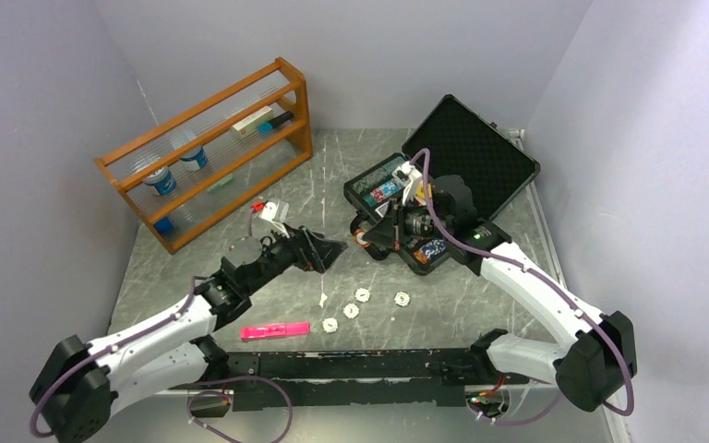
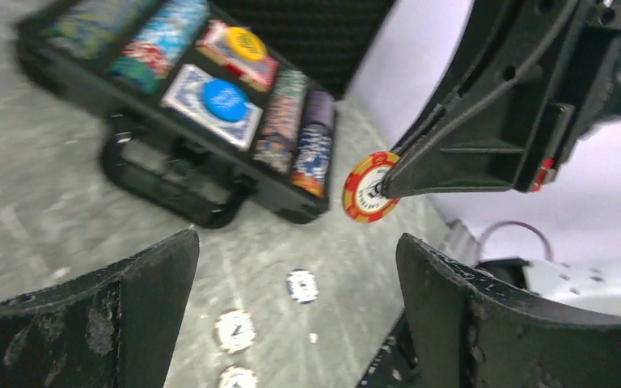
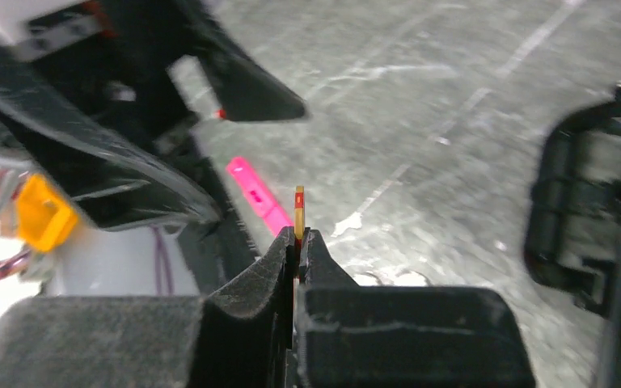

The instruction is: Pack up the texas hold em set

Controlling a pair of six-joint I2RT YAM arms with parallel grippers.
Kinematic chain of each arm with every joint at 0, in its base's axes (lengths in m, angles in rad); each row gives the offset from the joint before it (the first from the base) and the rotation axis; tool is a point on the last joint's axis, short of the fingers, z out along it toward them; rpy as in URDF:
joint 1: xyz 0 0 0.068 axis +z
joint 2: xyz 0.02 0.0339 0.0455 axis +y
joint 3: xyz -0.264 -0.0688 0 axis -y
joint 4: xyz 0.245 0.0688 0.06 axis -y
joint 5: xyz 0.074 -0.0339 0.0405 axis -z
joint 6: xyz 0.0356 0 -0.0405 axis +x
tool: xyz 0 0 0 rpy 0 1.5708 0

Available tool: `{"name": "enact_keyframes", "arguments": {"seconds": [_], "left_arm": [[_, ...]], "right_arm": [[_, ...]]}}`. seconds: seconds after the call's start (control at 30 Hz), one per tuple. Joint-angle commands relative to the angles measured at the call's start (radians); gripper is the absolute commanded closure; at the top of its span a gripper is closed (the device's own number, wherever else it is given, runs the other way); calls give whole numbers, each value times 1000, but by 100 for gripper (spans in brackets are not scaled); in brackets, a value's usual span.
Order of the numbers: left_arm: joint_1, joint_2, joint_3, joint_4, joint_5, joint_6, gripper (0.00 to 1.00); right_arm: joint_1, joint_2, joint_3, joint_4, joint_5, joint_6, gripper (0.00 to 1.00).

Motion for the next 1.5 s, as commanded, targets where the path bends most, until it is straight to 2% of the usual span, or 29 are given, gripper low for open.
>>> {"name": "enact_keyframes", "arguments": {"seconds": [0.0, 0.23, 0.5, 0.67, 0.93, 1.27, 1.47], "left_arm": [[4, -100, 57, -298, -237, 172, 3], [4, -132, 123, -423, -346, 276, 3], [4, -114, 148, -437, -343, 283, 3], [4, -146, 136, -440, -355, 281, 3], [4, -197, 115, -437, -373, 280, 3], [4, -188, 114, -432, -371, 271, 3], [4, -188, 113, -434, -377, 271, 3]], "right_arm": [[1, -1, 52, -177, 308, -102, 100], [1, 41, 81, -376, 601, -159, 100], [2, 168, 121, -549, 756, -202, 100], [2, 185, 118, -552, 770, -219, 100], [2, 213, 123, -578, 886, -231, 100], [13, 241, 136, -568, 906, -260, 100], [20, 205, 152, -543, 749, -273, 98]]}}
